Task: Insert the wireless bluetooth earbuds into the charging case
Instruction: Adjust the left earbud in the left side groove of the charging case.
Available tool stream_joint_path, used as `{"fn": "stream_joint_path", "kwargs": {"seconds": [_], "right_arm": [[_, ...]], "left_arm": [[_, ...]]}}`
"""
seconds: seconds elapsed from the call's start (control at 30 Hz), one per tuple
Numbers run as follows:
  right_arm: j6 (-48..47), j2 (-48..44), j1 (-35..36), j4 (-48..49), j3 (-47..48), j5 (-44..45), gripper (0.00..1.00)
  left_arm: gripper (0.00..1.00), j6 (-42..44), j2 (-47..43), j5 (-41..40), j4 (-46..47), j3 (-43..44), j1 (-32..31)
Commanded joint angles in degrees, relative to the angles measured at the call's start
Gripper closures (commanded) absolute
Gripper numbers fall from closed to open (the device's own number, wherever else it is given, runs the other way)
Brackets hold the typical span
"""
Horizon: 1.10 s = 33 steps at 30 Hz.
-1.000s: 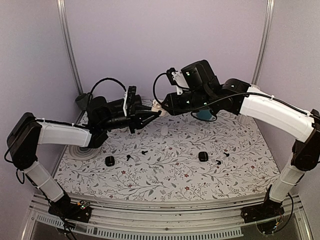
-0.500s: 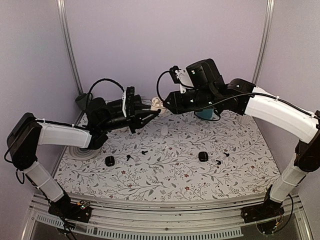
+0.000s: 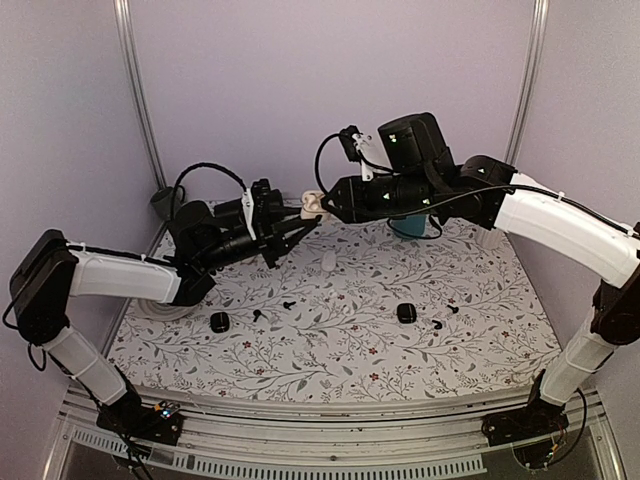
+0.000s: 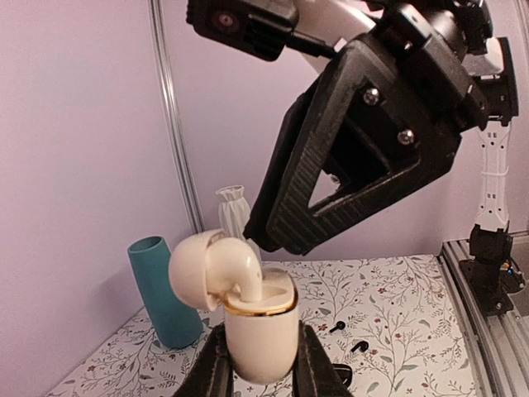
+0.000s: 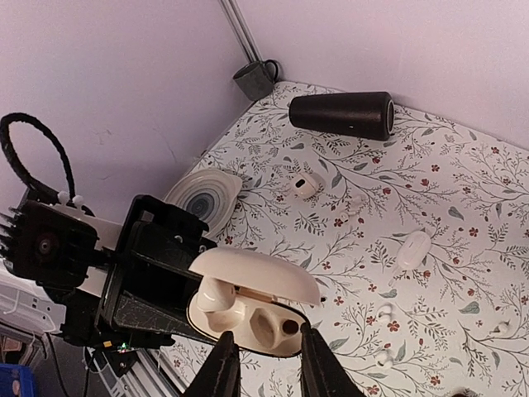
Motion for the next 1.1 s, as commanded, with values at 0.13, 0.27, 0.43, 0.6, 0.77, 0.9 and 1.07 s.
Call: {"fn": "stream_joint_path", "kwargs": {"seconds": [0.13,0.27,0.43,0.6,0.77,0.9,1.07], "right_arm": [[2.1,0.1,-0.3,1.6,1.3,1.0,0.75],[1.7,-1.1,-0.4,2.0,0.6,2.0,0.73],[1.5,-0.9,-0.3,1.7,0.9,1.4,0.73],[1.5,-0.7,-0.4,1.3,1.0,1.9,0.72],[1.1,-0.4,-0.5,0.7,1.8,2.2,0.7],[0.7,-0.4,-0.5,0.4,2.2,2.2,0.69],[0.6,-0.4,-0.6,0.1,2.6,2.1,0.69]], "left_arm": [[1.0,4.6,-1.9,-1.5,0.4,-0.8,-1.5],[1.0,6.2,-2.1,-0.5,0.4,-1.1,-1.7],[1.0,8.5,-2.2,0.1,0.0,-1.0,-1.8],[1.0,10.6,-2.4,1.7,-0.1,-1.0,-2.0],[1.0,12.0,-2.5,3.8,-1.2,-0.9,-2.1],[1.0,13.1,-2.6,3.9,-2.1,-0.7,-2.2],[1.0,14.1,-2.6,3.8,-3.1,-0.5,-2.3]]}}
